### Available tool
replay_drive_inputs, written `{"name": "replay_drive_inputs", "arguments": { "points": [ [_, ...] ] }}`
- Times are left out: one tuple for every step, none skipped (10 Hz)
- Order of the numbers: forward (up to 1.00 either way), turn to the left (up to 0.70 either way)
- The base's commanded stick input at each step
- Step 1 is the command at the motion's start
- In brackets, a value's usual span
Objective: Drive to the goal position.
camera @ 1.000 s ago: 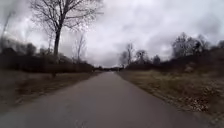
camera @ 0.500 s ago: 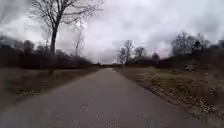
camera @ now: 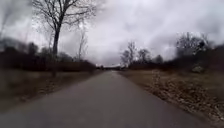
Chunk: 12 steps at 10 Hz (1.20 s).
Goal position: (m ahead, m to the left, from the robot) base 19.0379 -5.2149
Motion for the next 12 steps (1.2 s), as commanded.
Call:
{"name": "replay_drive_inputs", "arguments": {
  "points": [
    [0.85, 0.0],
    [0.85, 0.0],
    [0.85, 0.0],
    [0.85, 0.0],
    [0.85, 0.0],
    [0.85, 0.0],
    [0.85, 0.0],
    [0.85, 0.0],
    [0.85, 0.0],
    [0.85, 0.0],
    [0.85, 0.0],
    [0.85, 0.0]
  ]
}}
